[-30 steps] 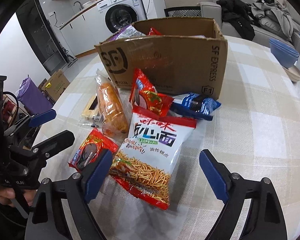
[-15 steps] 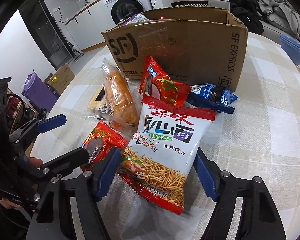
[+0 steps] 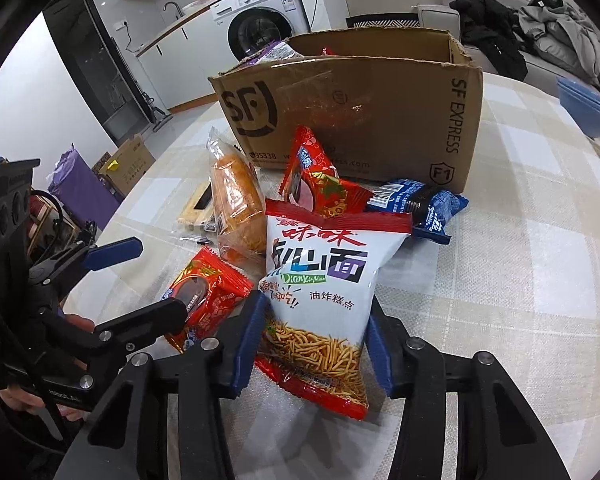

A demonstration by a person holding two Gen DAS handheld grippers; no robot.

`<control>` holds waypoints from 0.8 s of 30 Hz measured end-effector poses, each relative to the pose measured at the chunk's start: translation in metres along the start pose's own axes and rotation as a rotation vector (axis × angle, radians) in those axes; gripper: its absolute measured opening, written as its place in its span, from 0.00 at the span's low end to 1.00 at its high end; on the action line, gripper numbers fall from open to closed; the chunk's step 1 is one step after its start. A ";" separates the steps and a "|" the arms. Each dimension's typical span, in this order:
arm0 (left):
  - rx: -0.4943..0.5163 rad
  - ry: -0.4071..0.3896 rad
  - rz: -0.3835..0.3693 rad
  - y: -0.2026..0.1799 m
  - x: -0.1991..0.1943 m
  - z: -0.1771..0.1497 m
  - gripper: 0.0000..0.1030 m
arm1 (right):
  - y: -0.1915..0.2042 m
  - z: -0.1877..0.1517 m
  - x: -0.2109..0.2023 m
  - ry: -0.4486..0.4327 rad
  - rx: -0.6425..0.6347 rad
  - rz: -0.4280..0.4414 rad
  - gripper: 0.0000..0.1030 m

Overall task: Organize snacks
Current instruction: 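Grasp the red cookie pack with the left tool while the right tool grasps another noodle bag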

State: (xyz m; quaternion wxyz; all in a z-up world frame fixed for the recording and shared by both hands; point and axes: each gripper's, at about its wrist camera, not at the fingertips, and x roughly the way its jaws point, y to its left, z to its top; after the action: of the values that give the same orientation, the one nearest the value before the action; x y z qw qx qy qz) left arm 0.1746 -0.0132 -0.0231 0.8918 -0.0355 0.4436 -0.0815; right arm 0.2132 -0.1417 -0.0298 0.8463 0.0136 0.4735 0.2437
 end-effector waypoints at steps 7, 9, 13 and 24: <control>-0.003 0.009 -0.003 0.000 -0.001 -0.004 0.99 | -0.006 -0.003 -0.006 -0.015 0.015 0.018 0.43; -0.001 0.019 -0.018 -0.001 0.001 -0.004 0.97 | -0.006 -0.003 -0.006 -0.013 0.014 0.017 0.43; 0.014 0.057 -0.041 -0.007 0.008 -0.007 0.75 | -0.006 -0.002 -0.006 -0.011 0.011 0.016 0.43; 0.035 0.067 -0.137 -0.018 0.012 -0.010 0.43 | -0.009 -0.003 -0.005 -0.006 0.020 0.025 0.46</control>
State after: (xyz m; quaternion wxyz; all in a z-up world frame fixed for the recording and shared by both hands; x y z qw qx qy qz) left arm 0.1720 -0.0330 -0.0363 0.8692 -0.0476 0.4684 -0.1511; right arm 0.2121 -0.1520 -0.0299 0.8443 0.0290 0.4733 0.2496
